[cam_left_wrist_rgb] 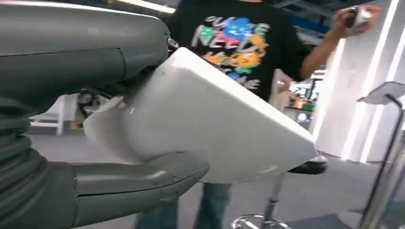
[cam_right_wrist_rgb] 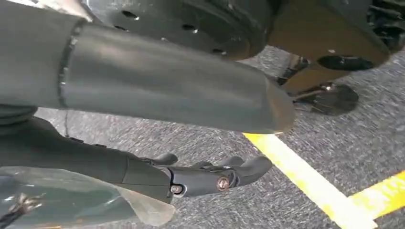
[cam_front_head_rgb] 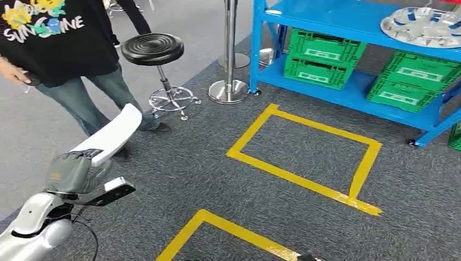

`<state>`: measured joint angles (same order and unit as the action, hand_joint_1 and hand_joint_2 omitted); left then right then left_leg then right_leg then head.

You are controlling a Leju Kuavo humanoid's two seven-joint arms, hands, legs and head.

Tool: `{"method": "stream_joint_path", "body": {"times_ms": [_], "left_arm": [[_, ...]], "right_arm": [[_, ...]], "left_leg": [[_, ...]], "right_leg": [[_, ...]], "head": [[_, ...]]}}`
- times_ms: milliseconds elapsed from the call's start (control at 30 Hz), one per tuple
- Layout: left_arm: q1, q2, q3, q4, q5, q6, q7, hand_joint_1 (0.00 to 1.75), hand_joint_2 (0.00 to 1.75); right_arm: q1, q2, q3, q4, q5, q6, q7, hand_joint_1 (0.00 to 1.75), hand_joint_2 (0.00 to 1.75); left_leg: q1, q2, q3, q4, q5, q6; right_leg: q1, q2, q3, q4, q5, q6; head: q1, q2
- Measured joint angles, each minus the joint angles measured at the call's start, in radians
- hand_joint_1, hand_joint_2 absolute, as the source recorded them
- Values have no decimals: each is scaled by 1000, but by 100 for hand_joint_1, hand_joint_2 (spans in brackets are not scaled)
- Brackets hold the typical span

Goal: Take the parts from the cabinet and place them on the table.

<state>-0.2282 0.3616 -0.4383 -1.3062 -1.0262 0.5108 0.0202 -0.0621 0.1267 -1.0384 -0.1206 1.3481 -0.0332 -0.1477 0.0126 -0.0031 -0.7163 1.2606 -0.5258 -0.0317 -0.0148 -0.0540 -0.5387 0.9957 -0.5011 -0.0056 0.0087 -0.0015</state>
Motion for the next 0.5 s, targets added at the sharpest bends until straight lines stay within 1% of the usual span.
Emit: {"method": "stream_joint_path", "body": {"times_ms": [33,67,100,133,167,200,233,267,300,333,367,400,433,467,500], "left_arm": [[-1,0,0,0,0,0,0,175,175],[-2,0,0,0,0,0,0,175,175],[-3,0,0,0,0,0,0,175,175],[-8,-1,0,0,0,0,0,175,175],[-8,-2,0,0,0,0,1,175,175],[-7,-1,0,0,0,-1,2,175,175],[-5,0,0,0,0,-1,2,175,175],[-5,1,0,0,-1,-1,2,175,175],[-3,0,1,0,-1,0,2,175,175],[-7,0,1,0,-2,-1,4,175,175],[-7,-1,0,0,-2,-1,5,175,175],[-5,-3,0,0,-3,-2,6,175,175],[-2,-4,0,0,-6,-2,6,175,175],[2,-5,-1,0,-10,-2,7,175,175],[5,-5,0,0,-11,-2,8,175,175]], "right_arm": [[0,0,2,0,0,0,0,0,0],[0,0,2,0,1,1,1,0,0],[1,0,2,0,2,1,2,0,0],[1,0,3,0,2,1,2,0,0],[0,0,3,0,2,1,3,0,0],[0,0,3,-2,2,1,0,0,0],[0,0,3,-2,1,0,-3,0,0],[-2,0,3,-4,-1,-3,-10,0,0],[-5,-1,3,-6,-3,-3,-17,0,0],[-6,-1,3,-6,-7,-3,-27,0,0],[-6,-1,3,-6,-11,-2,-36,0,0],[-4,-1,3,-6,-15,0,-47,0,0],[-4,-1,3,-6,-18,2,-57,0,0],[-4,0,3,-6,-20,3,-71,0,0],[-4,0,3,-6,-22,3,-79,0,0]], "left_leg": [[-1,10,48,-92,47,4],[-4,37,103,-192,91,11],[-17,97,129,-238,78,19],[-26,102,129,-251,79,30],[-25,88,123,-247,78,34],[-25,76,120,-246,77,38],[-26,64,117,-247,79,42],[-21,49,122,-255,84,50],[-16,38,124,-259,87,54],[-14,29,123,-259,87,58],[-13,17,122,-259,88,62],[-14,4,122,-259,87,63],[-15,-10,122,-258,87,64],[-15,-25,123,-258,87,64],[-15,-40,125,-258,87,64]], "right_leg": [[1,-12,5,0,-3,2],[1,-23,12,0,-8,6],[4,-32,15,-1,-11,10],[12,-42,12,2,-14,16],[12,-52,14,0,-15,20],[13,-67,18,-1,-17,23],[14,-79,21,-3,-17,26],[15,-92,23,-3,-25,34],[10,-43,14,13,-42,40],[9,6,-11,64,-75,39],[8,33,-53,150,-114,40],[9,45,-96,233,-144,39],[10,50,-133,298,-159,38],[10,53,-151,317,-146,36],[11,54,-142,282,-109,34]], "head": [[0,0],[0,0],[1,0],[-3,0],[1,0],[0,0],[2,0],[0,0],[3,0],[5,0],[7,0],[5,0],[7,0],[5,0],[6,0]]}}
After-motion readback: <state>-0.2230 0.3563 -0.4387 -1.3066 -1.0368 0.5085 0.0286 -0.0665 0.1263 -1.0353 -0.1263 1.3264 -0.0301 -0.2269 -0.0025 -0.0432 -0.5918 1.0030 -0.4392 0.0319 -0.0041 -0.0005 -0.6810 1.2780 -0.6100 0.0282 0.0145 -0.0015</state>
